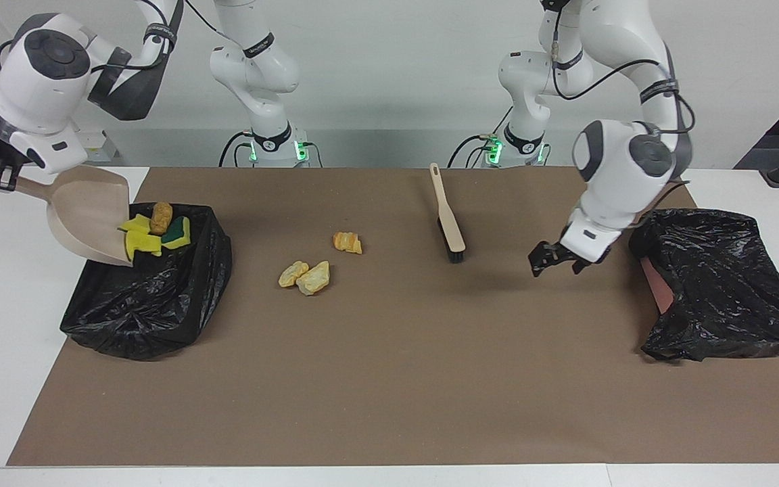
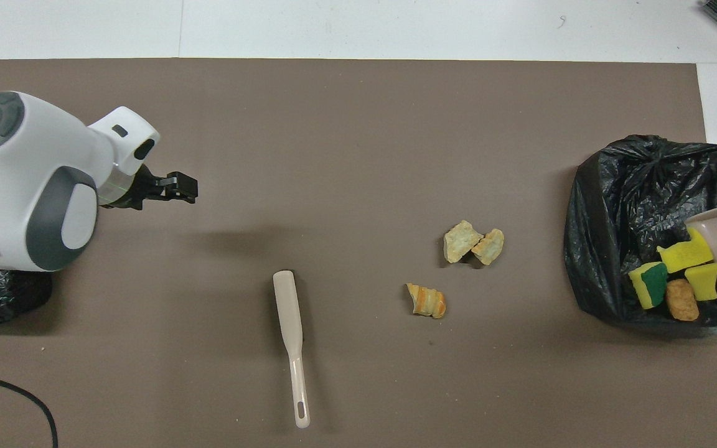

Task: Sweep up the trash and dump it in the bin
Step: 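Bring the dustpan back and set it down with the right gripper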

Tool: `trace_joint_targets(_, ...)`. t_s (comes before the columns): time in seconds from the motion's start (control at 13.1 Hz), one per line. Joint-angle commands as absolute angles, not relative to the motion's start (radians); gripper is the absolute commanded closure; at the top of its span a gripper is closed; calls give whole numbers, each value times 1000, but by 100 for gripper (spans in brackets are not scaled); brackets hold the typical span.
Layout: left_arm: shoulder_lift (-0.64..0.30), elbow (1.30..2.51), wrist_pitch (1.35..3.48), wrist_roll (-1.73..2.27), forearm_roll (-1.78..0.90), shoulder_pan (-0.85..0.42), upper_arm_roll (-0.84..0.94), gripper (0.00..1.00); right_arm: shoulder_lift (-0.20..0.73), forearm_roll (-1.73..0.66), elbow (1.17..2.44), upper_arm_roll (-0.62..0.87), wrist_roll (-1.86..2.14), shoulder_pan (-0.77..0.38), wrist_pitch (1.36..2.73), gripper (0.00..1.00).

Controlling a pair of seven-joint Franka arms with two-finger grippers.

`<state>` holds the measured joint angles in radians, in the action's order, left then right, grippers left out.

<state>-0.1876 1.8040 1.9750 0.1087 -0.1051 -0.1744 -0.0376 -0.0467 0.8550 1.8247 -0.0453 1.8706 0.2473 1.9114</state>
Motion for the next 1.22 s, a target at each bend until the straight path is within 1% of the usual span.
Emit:
trace_joint_targets(0.0,-186,1679,1805,-16,-97,-86,-26,0,-113,873,1818,-37,1922,242,1823,100)
trace_joint_targets(0.15,-186,1614,1712,-44,-89,-68,-34,0,-146,845,1809,-37,1913,242,1775,100)
trace_joint_targets(0.23,-178,1605,1701,-43,-89,-66,-35,0,-165,807,1809,-35,1905,241,1741,100)
trace_joint_targets(0.31,-151,1605,1700,-43,-74,-66,-35,0,-179,754,1809,-32,1896,241,1712,100)
trace_joint_targets(0.46,-106,1606,1645,-48,-25,-66,-35,0,-199,672,1813,-14,1824,241,1602,100)
trace_joint_targets(0.53,-89,1606,1631,-52,-14,-64,-38,0,-207,638,1815,10,1777,239,1570,100)
trace_joint_targets(0.76,-86,1563,1516,-66,40,-67,-40,0,-242,488,1867,86,1581,238,1549,100)
trace_joint_targets(0.92,-57,1558,1509,-86,26,-63,-46,0,-265,421,1893,118,1403,168,1548,100)
trace_joint_targets(0.99,-19,1578,1509,-95,25,-60,-48,0,-268,391,1893,120,1294,102,1540,100)
trace_joint_targets(1.07,0,1609,1517,-84,25,-57,-49,0,-268,346,1893,120,1176,51,1536,100)
trace_joint_targets(1.15,15,1630,1525,-83,25,-57,-49,0,-267,286,1891,123,1049,19,1540,100)
